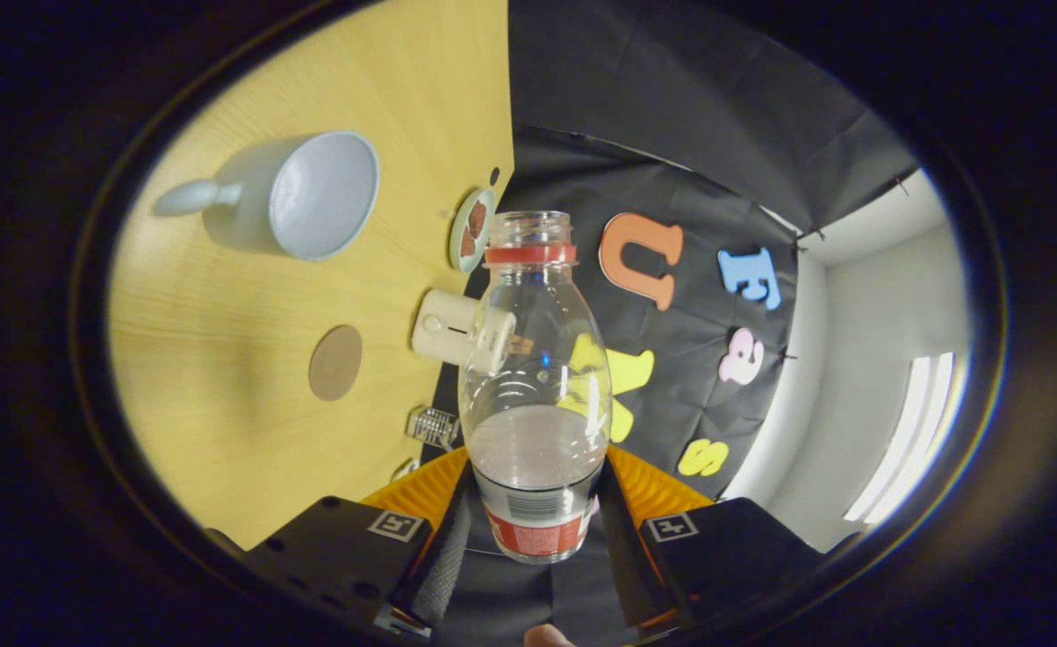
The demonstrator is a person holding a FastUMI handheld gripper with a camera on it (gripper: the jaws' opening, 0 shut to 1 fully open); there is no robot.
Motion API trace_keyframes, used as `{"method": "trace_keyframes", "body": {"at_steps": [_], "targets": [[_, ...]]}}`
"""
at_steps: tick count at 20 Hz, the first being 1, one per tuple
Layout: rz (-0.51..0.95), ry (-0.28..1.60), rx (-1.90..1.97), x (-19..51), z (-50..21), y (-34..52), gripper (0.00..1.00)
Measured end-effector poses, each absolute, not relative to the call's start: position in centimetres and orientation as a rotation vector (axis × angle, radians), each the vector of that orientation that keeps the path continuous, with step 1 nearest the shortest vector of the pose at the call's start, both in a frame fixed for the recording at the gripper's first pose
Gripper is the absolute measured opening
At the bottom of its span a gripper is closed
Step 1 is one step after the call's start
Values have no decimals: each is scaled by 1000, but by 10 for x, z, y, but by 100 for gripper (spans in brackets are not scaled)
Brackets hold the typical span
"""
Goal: Take the bottle from table, then pour the juice into the cup, finally place the bottle on the coaster
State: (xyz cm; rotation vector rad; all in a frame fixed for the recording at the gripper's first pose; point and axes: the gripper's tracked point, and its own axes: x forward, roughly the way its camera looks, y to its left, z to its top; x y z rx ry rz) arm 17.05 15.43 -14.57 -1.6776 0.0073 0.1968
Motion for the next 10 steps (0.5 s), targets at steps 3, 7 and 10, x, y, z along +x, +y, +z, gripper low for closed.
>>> {"method": "trace_keyframes", "body": {"at_steps": [3,7,10], "targets": [[224,57,-1544,165,-149,156,76],[245,104,-1343,159,-143,152,76],[271,148,-1169,153,-141,149,76]]}}
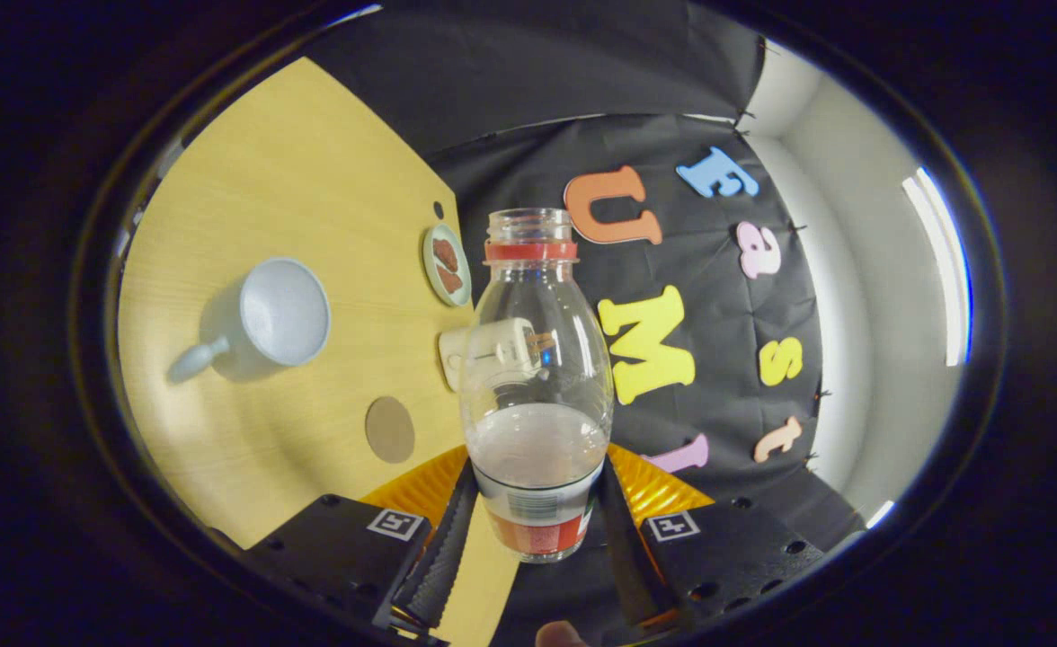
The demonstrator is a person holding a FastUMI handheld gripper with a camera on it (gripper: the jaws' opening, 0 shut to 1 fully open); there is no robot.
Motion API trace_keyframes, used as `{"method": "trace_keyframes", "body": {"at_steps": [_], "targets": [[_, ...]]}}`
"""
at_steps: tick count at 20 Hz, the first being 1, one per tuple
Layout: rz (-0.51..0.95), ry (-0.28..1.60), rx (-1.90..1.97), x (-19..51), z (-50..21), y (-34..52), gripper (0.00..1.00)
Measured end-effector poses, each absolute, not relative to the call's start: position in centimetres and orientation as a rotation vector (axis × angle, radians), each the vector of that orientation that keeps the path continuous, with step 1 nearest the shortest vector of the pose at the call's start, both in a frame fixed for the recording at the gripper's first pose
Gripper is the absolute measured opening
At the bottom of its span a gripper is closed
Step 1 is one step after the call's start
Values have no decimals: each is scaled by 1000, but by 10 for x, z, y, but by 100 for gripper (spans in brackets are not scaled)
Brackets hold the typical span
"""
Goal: Take the bottle from table, then pour the juice into the cup, finally place the bottle on the coaster
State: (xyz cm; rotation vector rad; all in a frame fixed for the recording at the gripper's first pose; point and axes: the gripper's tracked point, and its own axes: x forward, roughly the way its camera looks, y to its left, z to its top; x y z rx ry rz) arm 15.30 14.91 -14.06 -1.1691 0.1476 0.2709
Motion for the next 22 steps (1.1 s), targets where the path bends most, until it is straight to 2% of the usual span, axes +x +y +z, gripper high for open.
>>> {"method": "trace_keyframes", "body": {"at_steps": [14,22], "targets": [[335,206,-300,129,-113,133,76],[388,182,-132,163,-97,130,75]]}}
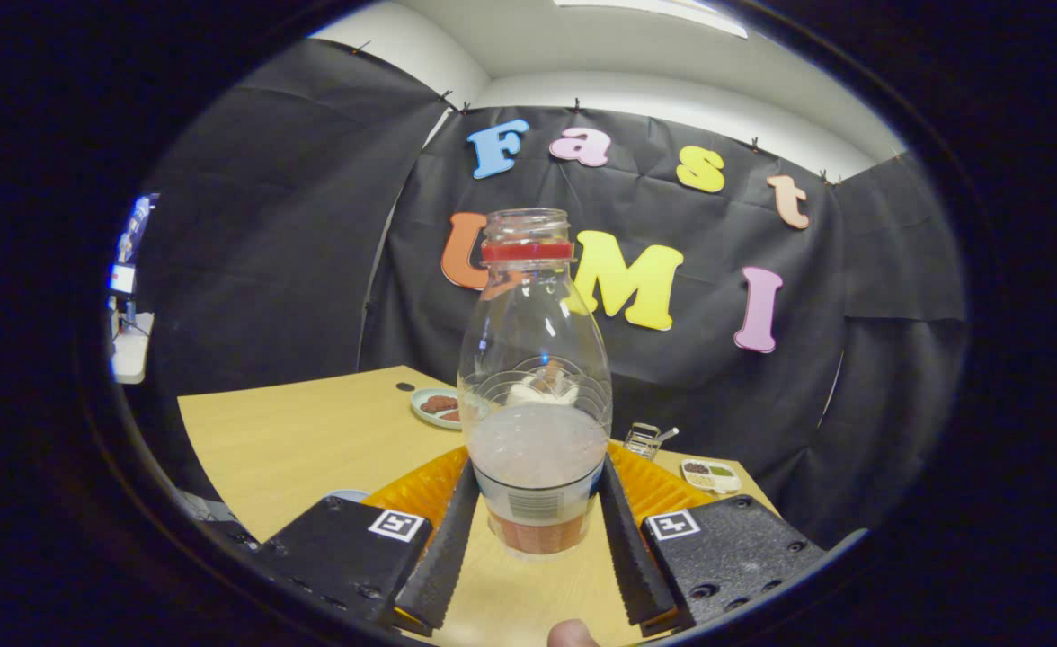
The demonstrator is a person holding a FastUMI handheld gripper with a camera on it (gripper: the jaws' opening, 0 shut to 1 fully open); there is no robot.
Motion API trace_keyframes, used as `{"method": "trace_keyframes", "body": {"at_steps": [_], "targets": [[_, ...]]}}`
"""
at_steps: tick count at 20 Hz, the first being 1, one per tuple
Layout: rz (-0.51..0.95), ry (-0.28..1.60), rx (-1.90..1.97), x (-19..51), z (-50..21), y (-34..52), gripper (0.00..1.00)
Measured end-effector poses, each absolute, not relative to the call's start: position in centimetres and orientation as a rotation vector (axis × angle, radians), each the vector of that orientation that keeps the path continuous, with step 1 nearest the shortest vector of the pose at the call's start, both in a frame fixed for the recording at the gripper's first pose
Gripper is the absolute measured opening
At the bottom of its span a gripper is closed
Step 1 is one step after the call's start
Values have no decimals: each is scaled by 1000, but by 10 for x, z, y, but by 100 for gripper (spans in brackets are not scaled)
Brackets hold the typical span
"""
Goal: Take the bottle from table, then pour the juice into the cup, finally place the bottle on the coaster
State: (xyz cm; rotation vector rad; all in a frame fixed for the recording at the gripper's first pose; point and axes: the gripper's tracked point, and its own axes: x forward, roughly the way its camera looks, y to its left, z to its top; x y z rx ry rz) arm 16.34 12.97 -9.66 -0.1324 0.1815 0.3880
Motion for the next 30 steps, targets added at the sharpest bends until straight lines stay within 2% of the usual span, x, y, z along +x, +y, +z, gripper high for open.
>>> {"method": "trace_keyframes", "body": {"at_steps": [5,13,19,30], "targets": [[430,240,-30,213,-109,133,75],[431,351,64,280,-167,142,76],[420,401,30,301,-222,150,76],[433,395,-7,319,-265,161,77]]}}
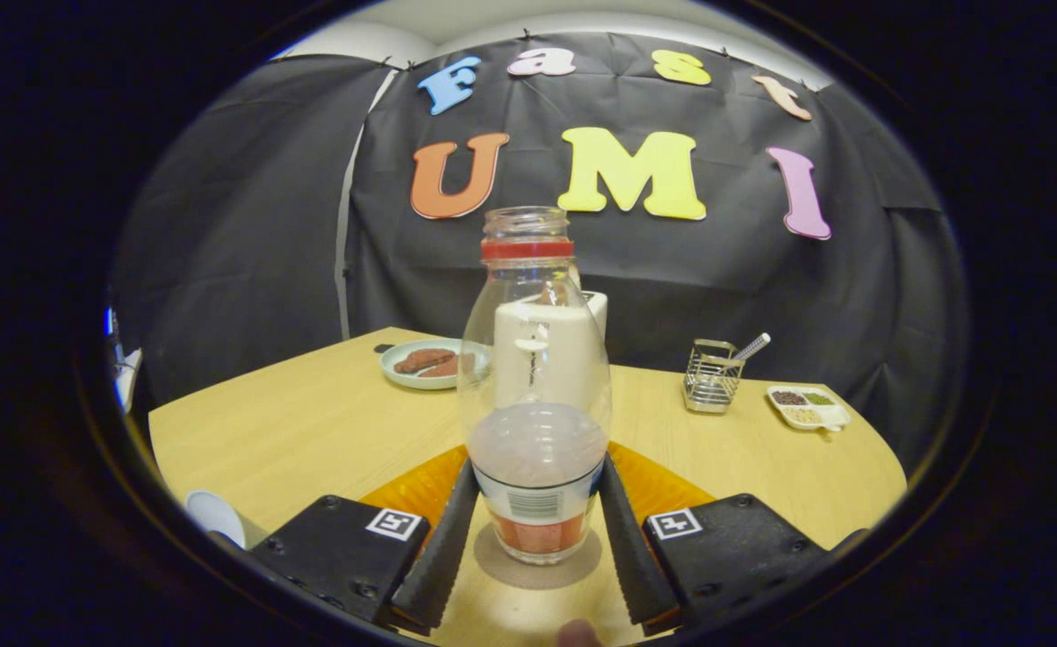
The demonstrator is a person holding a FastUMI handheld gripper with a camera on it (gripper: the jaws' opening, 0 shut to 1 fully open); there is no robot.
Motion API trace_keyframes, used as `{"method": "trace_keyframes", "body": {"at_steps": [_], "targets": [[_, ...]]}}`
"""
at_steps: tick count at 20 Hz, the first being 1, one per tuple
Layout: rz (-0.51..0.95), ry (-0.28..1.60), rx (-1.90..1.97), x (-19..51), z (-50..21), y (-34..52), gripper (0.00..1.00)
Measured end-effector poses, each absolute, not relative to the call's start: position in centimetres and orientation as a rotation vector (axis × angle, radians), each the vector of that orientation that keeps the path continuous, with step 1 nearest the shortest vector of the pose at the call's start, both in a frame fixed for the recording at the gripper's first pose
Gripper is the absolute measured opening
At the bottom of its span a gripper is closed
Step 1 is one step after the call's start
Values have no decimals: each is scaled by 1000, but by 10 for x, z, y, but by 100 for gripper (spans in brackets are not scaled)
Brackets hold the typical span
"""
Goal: Take the bottle from table, then pour the juice into the cup, finally place the bottle on the coaster
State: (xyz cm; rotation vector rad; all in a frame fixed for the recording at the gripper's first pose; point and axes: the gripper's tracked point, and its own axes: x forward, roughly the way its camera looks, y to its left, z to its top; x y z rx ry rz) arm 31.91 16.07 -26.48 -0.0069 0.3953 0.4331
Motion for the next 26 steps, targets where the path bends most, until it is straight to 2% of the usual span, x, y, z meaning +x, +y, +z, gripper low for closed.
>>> {"method": "trace_keyframes", "body": {"at_steps": [8,11,14,20,26], "targets": [[422,384,6,317,-271,156,82],[414,370,8,317,-266,154,95],[408,346,4,313,-256,152,100],[379,284,34,304,-212,140,100],[338,192,75,270,-128,120,100]]}}
